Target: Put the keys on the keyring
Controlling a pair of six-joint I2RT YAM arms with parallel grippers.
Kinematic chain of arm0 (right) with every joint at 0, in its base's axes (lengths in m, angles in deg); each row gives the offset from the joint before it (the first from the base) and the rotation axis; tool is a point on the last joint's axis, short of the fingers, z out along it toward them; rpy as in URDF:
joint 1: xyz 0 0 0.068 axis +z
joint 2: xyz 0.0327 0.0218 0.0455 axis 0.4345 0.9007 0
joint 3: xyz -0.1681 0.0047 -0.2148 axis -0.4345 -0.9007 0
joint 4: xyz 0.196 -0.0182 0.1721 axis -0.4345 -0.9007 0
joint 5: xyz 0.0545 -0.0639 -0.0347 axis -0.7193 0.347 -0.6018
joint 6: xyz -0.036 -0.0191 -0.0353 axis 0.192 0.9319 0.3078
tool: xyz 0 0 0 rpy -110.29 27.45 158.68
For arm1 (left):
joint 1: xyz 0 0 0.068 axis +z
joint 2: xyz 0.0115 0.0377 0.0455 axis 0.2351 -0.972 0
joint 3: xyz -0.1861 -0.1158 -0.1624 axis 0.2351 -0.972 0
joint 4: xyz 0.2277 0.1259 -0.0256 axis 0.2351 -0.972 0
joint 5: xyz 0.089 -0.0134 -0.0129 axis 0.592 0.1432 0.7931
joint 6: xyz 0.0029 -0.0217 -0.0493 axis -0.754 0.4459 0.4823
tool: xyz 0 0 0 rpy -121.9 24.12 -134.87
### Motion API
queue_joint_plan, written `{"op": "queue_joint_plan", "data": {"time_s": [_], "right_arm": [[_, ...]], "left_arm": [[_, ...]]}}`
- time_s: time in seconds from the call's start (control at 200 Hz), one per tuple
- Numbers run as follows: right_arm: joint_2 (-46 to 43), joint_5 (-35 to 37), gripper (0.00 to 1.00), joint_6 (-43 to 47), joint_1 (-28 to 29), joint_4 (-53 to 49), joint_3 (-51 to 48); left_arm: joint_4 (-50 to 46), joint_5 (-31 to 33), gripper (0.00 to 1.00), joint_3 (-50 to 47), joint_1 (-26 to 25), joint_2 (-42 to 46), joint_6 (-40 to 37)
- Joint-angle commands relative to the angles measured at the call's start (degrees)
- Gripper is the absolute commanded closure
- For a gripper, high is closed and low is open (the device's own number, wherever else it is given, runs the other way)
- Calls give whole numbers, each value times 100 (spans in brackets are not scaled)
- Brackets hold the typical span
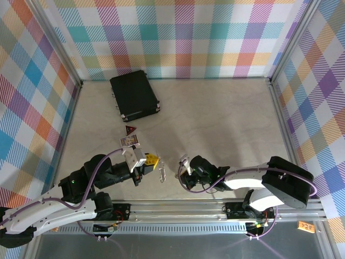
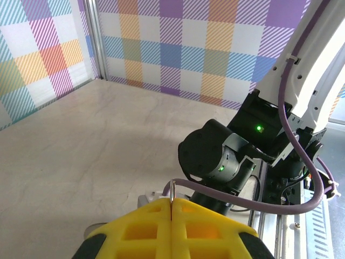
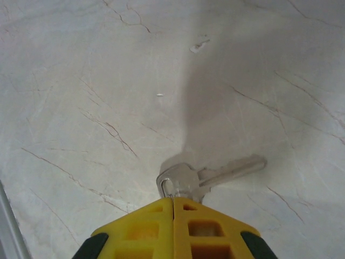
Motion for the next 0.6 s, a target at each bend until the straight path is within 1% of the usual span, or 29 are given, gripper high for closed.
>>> {"op": "queue_joint_plan", "data": {"time_s": [0.0,0.24,0.425,0.595], "right_arm": [[162,42,100,-113,66,244,-27],[188,66,100,-122,92,170,-19],[111,6,84,-135,88,-82,97],[-138,69,72,-217,92,-699,352]], "left_arm": [[184,-14,100,-29,-39,39,-68],[219,-47,100,-45,-33,27,-60],[255,-71,100,-74,-40,45,-43],[255,-100,100,-69,-36,80,-39]]}}
